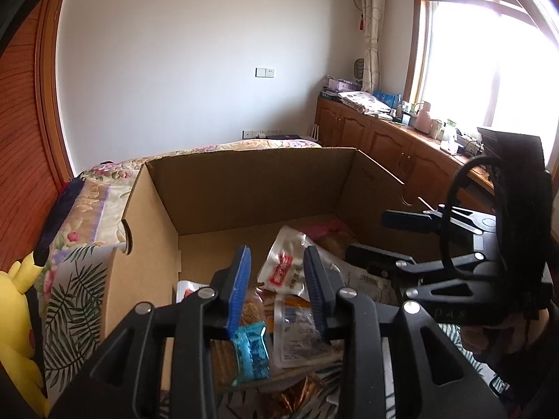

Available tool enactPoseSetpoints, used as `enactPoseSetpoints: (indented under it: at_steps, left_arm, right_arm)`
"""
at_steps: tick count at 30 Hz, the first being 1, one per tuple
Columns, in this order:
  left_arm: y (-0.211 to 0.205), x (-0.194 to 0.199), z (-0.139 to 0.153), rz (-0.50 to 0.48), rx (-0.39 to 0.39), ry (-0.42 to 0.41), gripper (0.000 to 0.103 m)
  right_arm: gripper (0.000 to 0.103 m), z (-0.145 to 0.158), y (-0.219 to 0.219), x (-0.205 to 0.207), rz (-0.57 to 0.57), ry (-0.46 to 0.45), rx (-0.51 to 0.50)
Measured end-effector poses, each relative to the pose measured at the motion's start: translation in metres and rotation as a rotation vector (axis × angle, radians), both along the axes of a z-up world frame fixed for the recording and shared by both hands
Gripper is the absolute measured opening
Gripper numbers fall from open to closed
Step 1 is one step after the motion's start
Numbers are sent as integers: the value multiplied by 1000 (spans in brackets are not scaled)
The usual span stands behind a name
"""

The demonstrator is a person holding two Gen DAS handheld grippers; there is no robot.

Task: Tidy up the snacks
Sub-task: 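Open both grippers to release the clear packet and white bag into the box, then lower left gripper toward copper foil wrapper while right gripper approaches small white packet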

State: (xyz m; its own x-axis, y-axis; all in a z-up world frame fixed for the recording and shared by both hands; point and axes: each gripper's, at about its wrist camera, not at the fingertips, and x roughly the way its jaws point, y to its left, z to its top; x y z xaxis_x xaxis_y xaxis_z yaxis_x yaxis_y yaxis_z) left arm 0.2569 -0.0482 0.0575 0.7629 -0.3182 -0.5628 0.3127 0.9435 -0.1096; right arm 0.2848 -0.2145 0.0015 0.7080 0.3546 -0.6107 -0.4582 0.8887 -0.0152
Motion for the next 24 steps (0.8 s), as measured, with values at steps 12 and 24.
enactPoseSetpoints:
  at_steps: [12, 24]
  left_arm:
    - [7, -54, 23, -1, 15, -54, 41]
    - [7, -84, 6, -2, 47, -26, 50]
  right_arm:
    - [71, 24, -14, -46, -21, -49, 22]
    - [71, 26, -19, -101, 1, -67, 34]
